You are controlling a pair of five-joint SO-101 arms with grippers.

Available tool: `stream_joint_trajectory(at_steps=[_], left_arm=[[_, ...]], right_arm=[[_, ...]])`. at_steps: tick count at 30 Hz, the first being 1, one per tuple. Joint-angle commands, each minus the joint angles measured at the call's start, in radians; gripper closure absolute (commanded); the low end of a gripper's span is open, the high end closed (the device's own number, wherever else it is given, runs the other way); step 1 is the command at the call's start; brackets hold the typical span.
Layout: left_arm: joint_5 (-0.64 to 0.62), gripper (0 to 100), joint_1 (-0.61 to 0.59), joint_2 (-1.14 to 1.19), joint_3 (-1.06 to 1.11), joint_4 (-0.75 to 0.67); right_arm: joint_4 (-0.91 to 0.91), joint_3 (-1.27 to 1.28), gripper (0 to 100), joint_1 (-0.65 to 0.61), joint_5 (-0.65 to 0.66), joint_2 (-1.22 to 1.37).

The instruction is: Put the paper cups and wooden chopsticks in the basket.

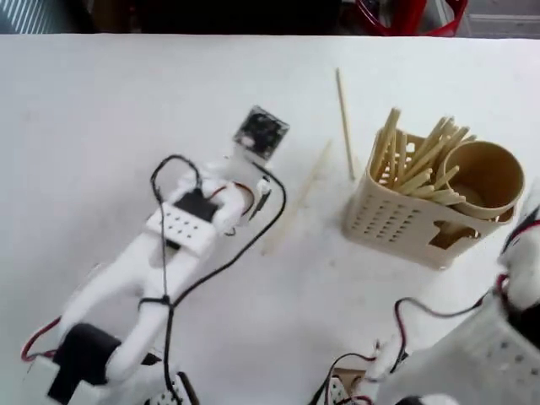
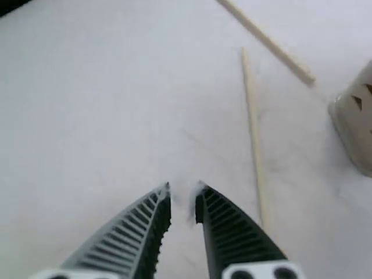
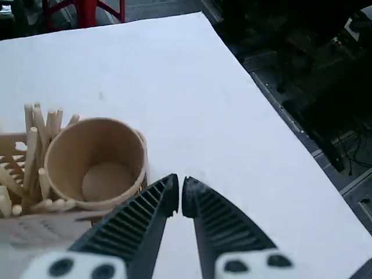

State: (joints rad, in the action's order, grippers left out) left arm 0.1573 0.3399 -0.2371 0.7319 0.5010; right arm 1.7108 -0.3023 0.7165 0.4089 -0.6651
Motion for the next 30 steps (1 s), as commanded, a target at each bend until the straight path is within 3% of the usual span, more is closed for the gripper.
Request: stream_joint_trajectory(at_steps=[1,7,13,24,30], left_arm=[[0.025,90,0.031,0.159,-0.23,0.172],[0.026,80,0.085,0.374,-0.423,0.304],[0.021,79,0.148,0.555,-0.555,0.351],[0.018,79,0.131,0.791,-0.835,0.546],[-0.041,79,0.125,0.871,-0.962,0.677]], right_arm=[[-0.027,0.296,97.5,0.018,0.109,-0.18],[-0.363,1.008,97.3,0.113,0.184,-0.495],[-0.565,1.487,94.3,0.246,0.245,-0.705],[-0.567,1.857,94.6,0.265,0.284,-0.986],[-0.409,1.878,92.3,0.254,0.279,-1.13]])
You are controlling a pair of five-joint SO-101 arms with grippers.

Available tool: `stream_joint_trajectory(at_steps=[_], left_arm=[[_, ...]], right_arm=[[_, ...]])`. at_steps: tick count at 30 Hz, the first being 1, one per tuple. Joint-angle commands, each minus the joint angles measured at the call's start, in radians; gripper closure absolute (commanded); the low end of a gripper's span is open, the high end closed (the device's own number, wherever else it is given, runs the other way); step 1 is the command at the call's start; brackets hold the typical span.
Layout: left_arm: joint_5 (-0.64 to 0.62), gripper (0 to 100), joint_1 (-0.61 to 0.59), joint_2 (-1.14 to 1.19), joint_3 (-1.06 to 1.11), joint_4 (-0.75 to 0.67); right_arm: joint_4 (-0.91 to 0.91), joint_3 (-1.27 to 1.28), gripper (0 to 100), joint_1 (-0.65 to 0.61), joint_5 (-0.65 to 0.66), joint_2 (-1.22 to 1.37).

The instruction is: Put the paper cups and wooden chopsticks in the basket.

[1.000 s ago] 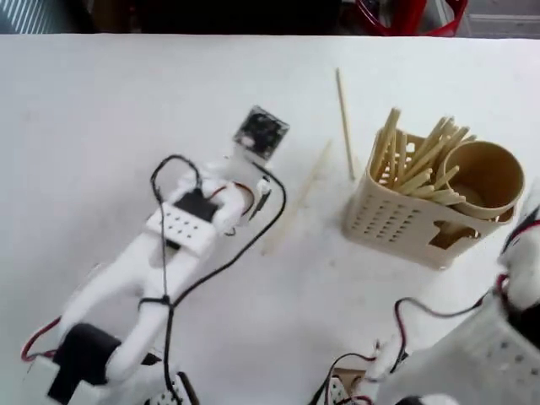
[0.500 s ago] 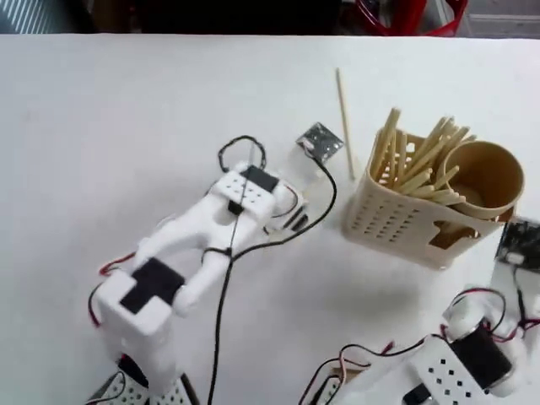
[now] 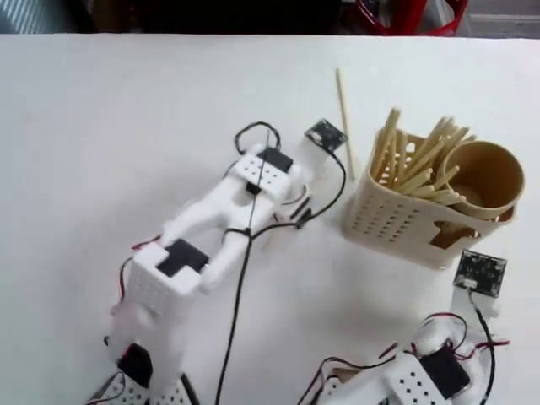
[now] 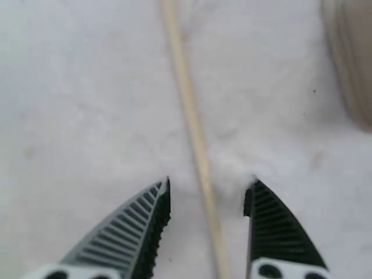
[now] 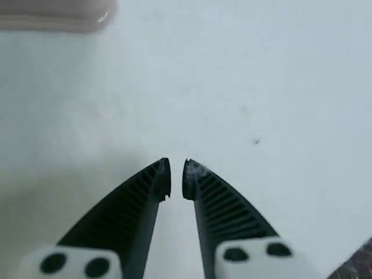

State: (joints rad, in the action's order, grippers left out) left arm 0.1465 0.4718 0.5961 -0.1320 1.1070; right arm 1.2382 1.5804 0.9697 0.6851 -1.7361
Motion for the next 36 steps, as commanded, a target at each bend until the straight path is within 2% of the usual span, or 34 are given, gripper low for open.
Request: stream_joint_trajectory(at_steps=[1,5,10,18,26,30,36], left_arm=[[-0.031,79,-0.016,0.054,-0.121,0.095],[-0.032,80,-0.031,0.119,-0.219,0.181],[-0.032,88,-0.028,0.182,-0.318,0.245],[-0.031,98,-0.028,0.193,-0.339,0.261],[-0.031,98,-0.051,0.091,-0.338,0.328],[-0.029,98,-0.091,-0.016,-0.336,0.384],[-0.021,98,-0.176,-0.099,-0.287,0.374]], right_arm=[[0.077,-0.003,90.7,0.002,0.0,-0.071],[0.062,0.026,89.3,0.001,0.005,-0.062],[0.051,0.064,90.4,-0.018,0.008,-0.062],[0.054,0.081,90.4,-0.038,0.008,-0.062],[0.051,0.089,90.4,-0.038,0.008,-0.062],[0.051,0.091,90.4,-0.038,0.008,-0.062],[0.051,0.094,90.4,-0.038,0.008,-0.062]])
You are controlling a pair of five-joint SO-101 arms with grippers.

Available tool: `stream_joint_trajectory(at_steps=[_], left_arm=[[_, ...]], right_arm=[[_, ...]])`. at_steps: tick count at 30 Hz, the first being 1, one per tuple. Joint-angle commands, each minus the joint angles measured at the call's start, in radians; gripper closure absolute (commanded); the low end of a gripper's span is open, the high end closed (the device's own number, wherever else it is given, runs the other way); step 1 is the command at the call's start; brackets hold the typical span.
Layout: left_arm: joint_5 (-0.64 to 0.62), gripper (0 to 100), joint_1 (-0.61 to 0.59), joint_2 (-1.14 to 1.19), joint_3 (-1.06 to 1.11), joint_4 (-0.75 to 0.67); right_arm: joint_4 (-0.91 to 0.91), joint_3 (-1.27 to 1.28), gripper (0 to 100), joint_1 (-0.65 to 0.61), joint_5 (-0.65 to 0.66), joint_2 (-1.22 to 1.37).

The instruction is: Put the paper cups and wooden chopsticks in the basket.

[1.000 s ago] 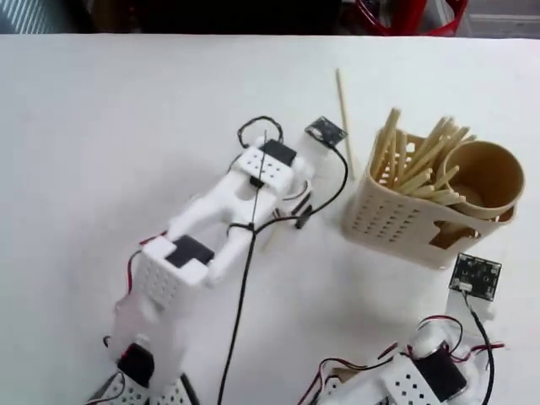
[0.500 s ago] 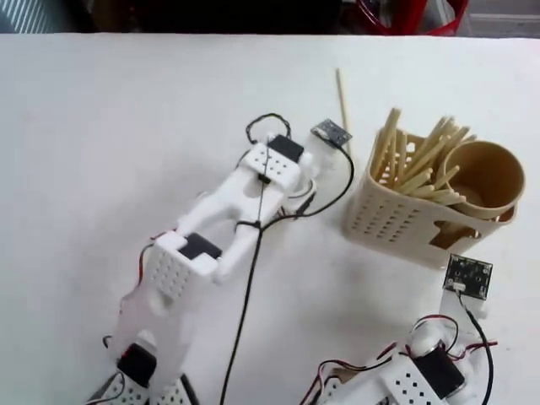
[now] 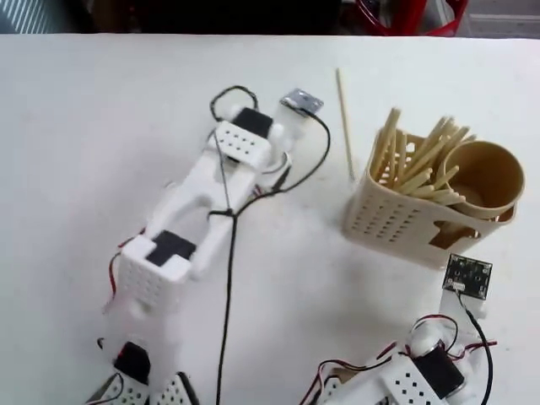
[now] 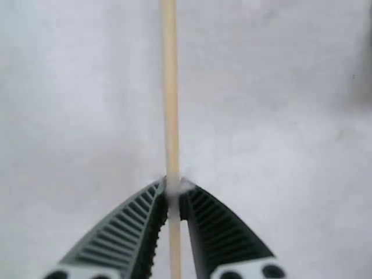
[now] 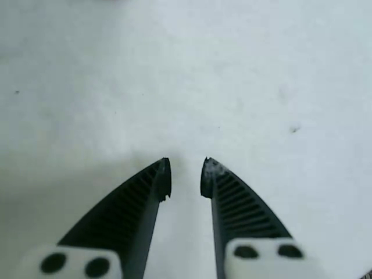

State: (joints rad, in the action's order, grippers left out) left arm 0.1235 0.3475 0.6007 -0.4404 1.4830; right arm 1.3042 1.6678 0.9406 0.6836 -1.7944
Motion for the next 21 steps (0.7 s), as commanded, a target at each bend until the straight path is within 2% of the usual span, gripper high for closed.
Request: stream_joint_trajectory(at_steps=[1,6,11,15,21], left_arm=[[0.002,98,-0.058,-0.117,0.028,-0.002],[0.002,98,-0.042,-0.305,0.014,0.006],[0.002,98,0.076,-0.604,-0.051,-0.008],[0.002,98,0.222,-0.73,-0.092,-0.114],[-0.003,98,0.366,-0.74,-0.08,-0.379]], right_arm=[[-0.015,0.006,90.4,-0.008,0.009,-0.004],[-0.015,0.006,90.4,-0.008,0.009,-0.004],[-0.015,0.006,90.4,-0.008,0.009,-0.004],[-0.015,0.006,90.4,-0.008,0.009,-0.004],[-0.015,0.006,90.5,-0.008,0.009,-0.004]])
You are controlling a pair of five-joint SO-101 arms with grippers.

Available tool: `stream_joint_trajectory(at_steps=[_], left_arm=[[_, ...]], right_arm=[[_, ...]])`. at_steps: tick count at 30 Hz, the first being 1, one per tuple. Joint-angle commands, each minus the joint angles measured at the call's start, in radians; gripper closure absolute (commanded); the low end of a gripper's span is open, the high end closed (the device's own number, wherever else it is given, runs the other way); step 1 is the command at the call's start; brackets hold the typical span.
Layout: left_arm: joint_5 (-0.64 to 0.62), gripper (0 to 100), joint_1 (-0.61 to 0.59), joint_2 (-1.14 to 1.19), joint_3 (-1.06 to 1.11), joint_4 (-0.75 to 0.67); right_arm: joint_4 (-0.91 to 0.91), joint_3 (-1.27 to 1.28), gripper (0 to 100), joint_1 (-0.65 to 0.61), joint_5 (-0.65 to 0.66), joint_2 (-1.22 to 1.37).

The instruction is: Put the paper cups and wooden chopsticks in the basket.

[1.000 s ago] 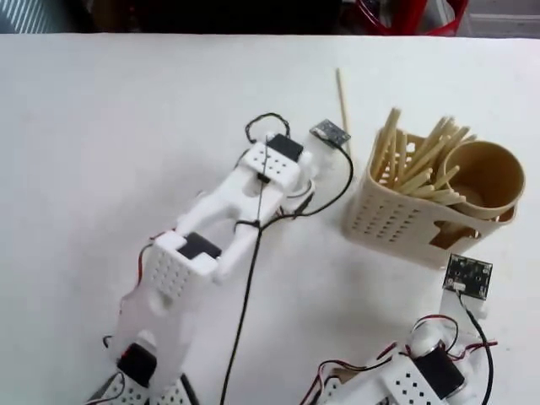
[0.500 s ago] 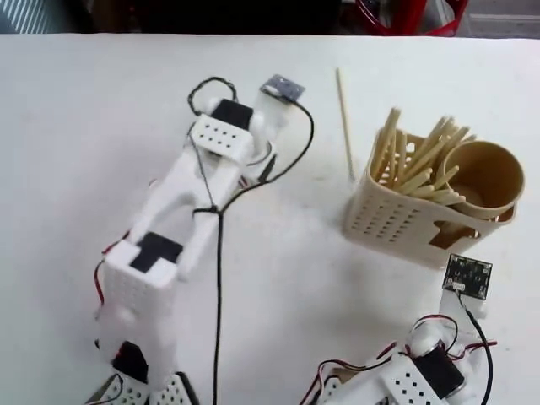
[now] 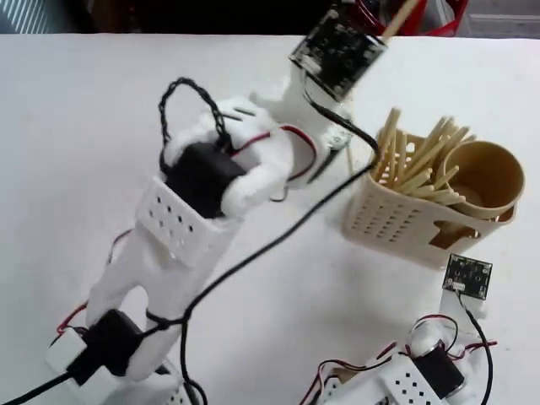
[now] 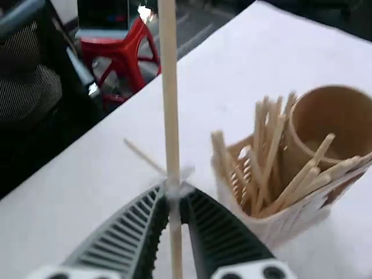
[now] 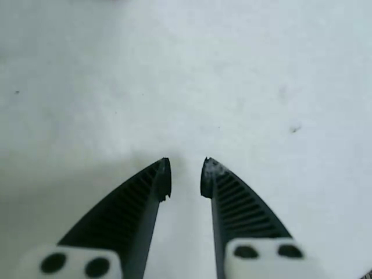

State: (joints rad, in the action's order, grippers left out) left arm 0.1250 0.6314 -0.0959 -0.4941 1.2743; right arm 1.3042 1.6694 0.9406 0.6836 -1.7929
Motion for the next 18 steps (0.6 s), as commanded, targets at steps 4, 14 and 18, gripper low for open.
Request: stream_joint_trajectory(at_steps=[4,14,18], left_arm=[[-0.002,98,0.147,-0.044,0.054,-0.41],[-0.008,98,0.219,-0.045,0.359,-0.864],[-0.009,97,0.219,-0.045,0.431,-0.902]], right_arm=[[-0.015,0.005,90.6,-0.008,0.009,-0.005],[-0.015,0.005,90.7,-0.008,0.009,-0.005],[-0.015,0.005,90.7,-0.008,0.009,-0.005]])
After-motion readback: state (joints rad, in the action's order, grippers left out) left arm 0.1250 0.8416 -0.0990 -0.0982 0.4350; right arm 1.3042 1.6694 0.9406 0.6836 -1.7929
